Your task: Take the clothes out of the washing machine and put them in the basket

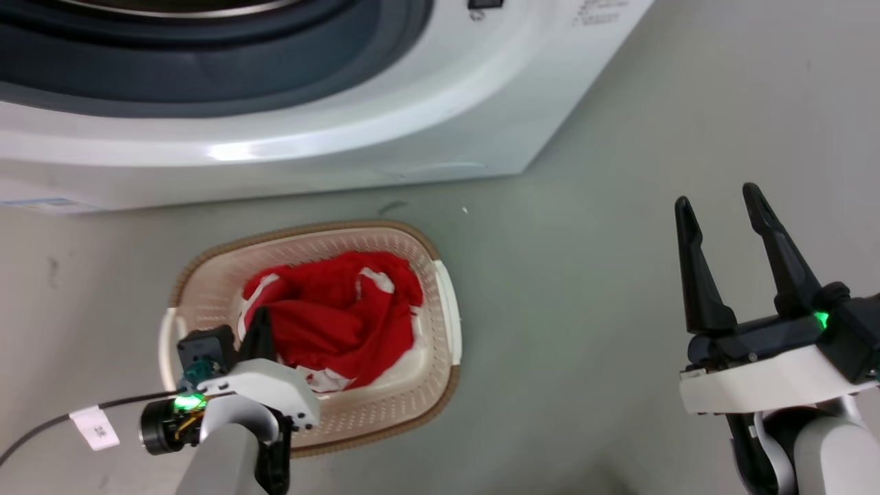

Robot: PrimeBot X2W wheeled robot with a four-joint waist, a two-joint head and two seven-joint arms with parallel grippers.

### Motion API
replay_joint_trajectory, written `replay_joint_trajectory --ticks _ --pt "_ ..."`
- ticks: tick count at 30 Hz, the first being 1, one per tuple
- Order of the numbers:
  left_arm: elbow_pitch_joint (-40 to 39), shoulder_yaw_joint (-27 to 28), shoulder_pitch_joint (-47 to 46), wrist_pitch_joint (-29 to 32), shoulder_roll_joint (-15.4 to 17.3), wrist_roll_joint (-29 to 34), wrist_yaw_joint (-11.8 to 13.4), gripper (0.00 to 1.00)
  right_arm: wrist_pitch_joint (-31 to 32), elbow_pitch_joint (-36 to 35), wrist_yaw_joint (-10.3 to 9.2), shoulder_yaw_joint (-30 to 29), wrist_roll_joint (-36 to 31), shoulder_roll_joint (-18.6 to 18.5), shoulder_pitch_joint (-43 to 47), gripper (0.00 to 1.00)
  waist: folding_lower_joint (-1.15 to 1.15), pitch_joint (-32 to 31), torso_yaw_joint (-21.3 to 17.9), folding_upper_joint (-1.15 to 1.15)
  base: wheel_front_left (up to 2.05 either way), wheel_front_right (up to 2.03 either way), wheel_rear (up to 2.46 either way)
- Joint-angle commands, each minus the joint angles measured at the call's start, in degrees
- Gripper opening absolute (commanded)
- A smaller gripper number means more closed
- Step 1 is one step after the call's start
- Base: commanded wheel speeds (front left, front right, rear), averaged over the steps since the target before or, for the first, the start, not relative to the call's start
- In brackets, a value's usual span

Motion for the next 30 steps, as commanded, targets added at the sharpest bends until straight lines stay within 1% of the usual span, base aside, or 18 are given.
replay_joint_trajectory --ticks 1,6,9,10,11,12,13,14,16,17,18,20,21,22,24,25,26,30 --pt "2.9 1.5 -2.3 -0.1 0.2 0.5 0.2 0.00 -0.7 0.6 -0.04 0.4 0.3 0.1 -1.6 1.00 -0.01 4.1 -2.9 0.00 0.00 0.00 0.00" --pt "8.9 5.5 -4.7 -0.1 1.4 1.0 1.4 0.00 -1.9 2.1 -0.04 2.0 0.9 0.1 -3.3 1.00 -0.01 6.7 -5.2 0.00 0.00 0.00 0.00" --pt "13.1 7.5 -5.3 -0.1 1.6 1.3 1.1 0.00 -2.7 3.6 -0.04 2.5 1.3 0.1 -4.2 1.00 -0.01 7.5 -6.5 0.00 0.00 0.00 0.00" --pt "13.1 7.5 -5.3 -0.1 1.6 1.3 1.1 0.00 -2.7 3.6 -0.04 2.5 1.3 0.1 -4.2 1.00 -0.01 7.5 -6.5 0.00 0.00 0.00 0.00" --pt "15.3 7.8 -5.4 -0.1 1.6 1.5 0.5 0.00 -3.0 4.6 -0.04 2.8 1.4 0.1 -4.4 1.00 -0.01 7.3 -6.9 0.00 0.00 0.00 0.00" --pt "15.9 8.1 -5.5 -0.1 1.6 1.5 0.4 0.24 -3.1 5.0 -0.04 2.8 1.4 0.1 -4.4 1.00 -0.01 6.9 -6.9 0.00 0.00 0.00 0.00" --pt "16.5 8.5 -5.4 -0.1 1.6 1.5 0.4 0.49 -3.2 5.4 -0.04 2.6 1.5 0.1 -4.4 1.00 -0.01 6.4 -6.8 0.00 0.00 0.00 0.00" --pt "17.2 8.7 -5.2 -0.1 1.5 1.5 0.3 1.00 -3.3 6.0 -0.04 2.5 1.6 0.1 -4.3 1.00 -0.01 5.6 -6.6 0.00 0.00 0.00 0.00" --pt "17.6 8.7 -4.9 -0.1 1.2 1.8 0.1 1.00 -3.4 6.5 -0.04 2.4 1.6 0.1 -4.0 1.00 -0.01 4.7 -6.4 0.00 0.00 0.00 0.00" --pt "17.9 8.8 -4.2 -0.1 0.7 2.0 -0.5 1.00 -3.5 7.4 -0.04 2.3 1.4 0.1 -3.3 1.00 -0.01 2.3 -5.6 0.00 0.00 0.00 0.00" --pt "17.9 8.8 -4.2 -0.1 0.7 2.0 -0.5 1.00 -3.5 7.4 -0.04 2.3 1.4 0.1 -3.3 1.00 -0.01 2.3 -5.6 0.00 0.00 0.00 0.00" --pt "17.9 8.4 -2.9 -0.1 0.4 2.7 -1.3 1.00 -3.5 8.3 -0.04 2.2 1.1 0.1 -2.4 1.00 -0.01 -0.6 -4.7 0.00 0.00 0.00 0.00" --pt "16.9 8.6 -1.8 -0.1 -0.2 2.9 -2.0 1.00 -3.2 8.6 -0.04 1.9 0.8 0.1 -1.4 1.00 -0.01 -3.7 -3.7 0.00 0.00 0.00 0.00" --pt "16.9 8.6 -1.8 -0.1 -0.2 2.9 -2.0 1.00 -3.2 8.6 -0.04 1.9 0.8 0.1 -1.4 1.00 -0.01 -3.7 -3.7 0.00 0.00 0.00 0.00" --pt "16.0 8.3 -0.8 -0.2 -0.7 3.4 -2.6 1.00 -2.8 8.8 -0.04 1.4 0.3 0.1 -0.4 1.00 -0.01 -7.0 -2.7 0.00 0.00 0.00 0.00" --pt "14.5 8.2 0.4 -0.2 -0.9 3.7 -3.3 1.00 -2.4 8.8 -0.04 0.9 0.0 0.1 1.1 1.00 -0.01 -10.1 -1.8 0.00 0.00 0.00 0.00" --pt "14.5 8.2 0.4 -0.2 -0.9 3.7 -3.3 1.00 -2.4 8.8 -0.04 0.9 0.0 0.1 1.1 1.00 -0.01 -10.1 -1.8 0.00 0.00 0.00 0.00" --pt "10.3 7.6 2.6 -0.2 -1.5 4.7 -3.8 1.00 -1.4 8.5 -0.04 -0.7 -0.8 0.1 3.7 1.00 -0.01 -15.5 0.0 0.00 0.00 0.00 0.00"
